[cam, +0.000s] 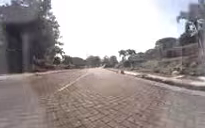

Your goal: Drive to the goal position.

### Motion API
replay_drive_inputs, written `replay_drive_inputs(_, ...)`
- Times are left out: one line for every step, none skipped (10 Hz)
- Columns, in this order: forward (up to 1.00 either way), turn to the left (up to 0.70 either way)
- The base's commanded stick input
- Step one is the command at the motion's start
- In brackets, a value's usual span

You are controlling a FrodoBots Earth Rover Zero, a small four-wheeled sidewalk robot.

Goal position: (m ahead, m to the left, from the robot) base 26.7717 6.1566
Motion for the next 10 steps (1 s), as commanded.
replay_drive_inputs(0.7,0.0)
replay_drive_inputs(0.7,0.0)
replay_drive_inputs(0.7,0.0)
replay_drive_inputs(0.7,0.0)
replay_drive_inputs(0.7,0.0)
replay_drive_inputs(0.7,0.0)
replay_drive_inputs(0.7,0.0)
replay_drive_inputs(0.7,0.0)
replay_drive_inputs(0.7,0.0)
replay_drive_inputs(0.7,0.0)
